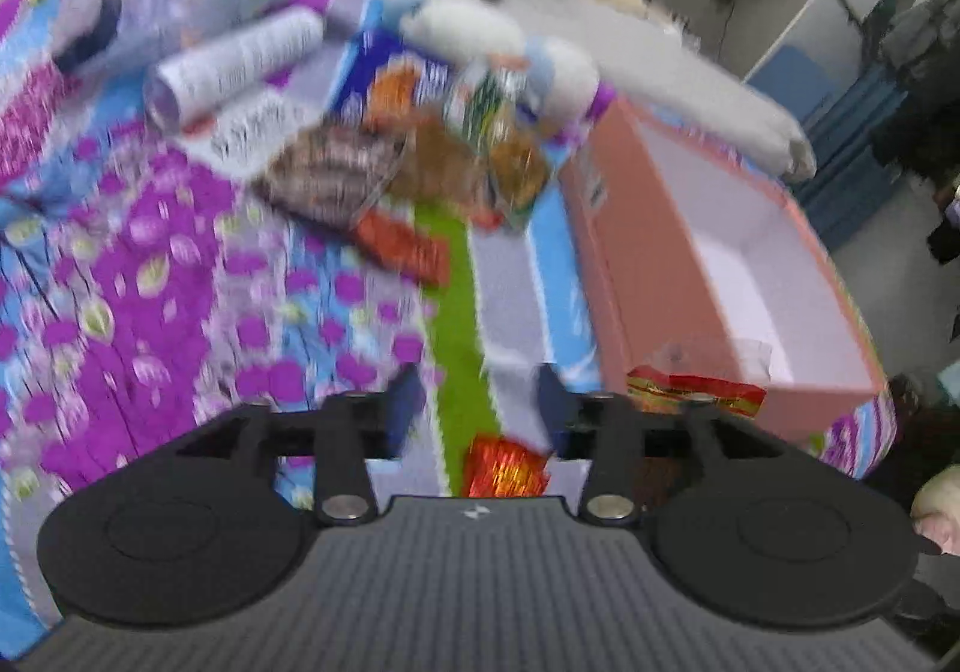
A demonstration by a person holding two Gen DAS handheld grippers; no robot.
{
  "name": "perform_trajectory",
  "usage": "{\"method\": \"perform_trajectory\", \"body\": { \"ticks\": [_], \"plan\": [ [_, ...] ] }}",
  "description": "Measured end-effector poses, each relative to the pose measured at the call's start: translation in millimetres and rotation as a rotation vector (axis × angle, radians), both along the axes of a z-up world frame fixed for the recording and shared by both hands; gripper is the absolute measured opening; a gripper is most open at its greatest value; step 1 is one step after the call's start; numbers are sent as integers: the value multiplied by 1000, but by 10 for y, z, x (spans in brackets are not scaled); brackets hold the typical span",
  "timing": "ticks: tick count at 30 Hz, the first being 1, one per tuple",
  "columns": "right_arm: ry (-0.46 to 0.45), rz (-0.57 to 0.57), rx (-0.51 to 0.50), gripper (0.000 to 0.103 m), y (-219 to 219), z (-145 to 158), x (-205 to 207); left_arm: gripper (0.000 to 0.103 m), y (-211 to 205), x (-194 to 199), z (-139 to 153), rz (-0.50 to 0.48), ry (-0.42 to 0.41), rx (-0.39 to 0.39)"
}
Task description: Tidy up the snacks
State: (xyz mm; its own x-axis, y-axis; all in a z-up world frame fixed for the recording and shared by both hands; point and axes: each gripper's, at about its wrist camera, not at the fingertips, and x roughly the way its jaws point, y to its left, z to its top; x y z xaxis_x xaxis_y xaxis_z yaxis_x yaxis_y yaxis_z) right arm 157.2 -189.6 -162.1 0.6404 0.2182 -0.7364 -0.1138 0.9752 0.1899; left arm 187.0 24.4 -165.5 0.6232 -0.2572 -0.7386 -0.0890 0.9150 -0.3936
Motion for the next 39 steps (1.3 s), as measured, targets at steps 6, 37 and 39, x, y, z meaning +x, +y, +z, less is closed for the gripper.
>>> {"method": "perform_trajectory", "body": {
  "ticks": [6,37,39],
  "plan": [
    [55,-14,-7,11,-108,-259,-97,66,-231,44,-318,-71,47,0],
    [-14,-13,39,11,-271,104,-111,56,-546,237,69,-160,-10,170],
    [-42,-8,43,11,-250,226,-112,56,-506,254,277,-150,-41,166]
  ]
}}
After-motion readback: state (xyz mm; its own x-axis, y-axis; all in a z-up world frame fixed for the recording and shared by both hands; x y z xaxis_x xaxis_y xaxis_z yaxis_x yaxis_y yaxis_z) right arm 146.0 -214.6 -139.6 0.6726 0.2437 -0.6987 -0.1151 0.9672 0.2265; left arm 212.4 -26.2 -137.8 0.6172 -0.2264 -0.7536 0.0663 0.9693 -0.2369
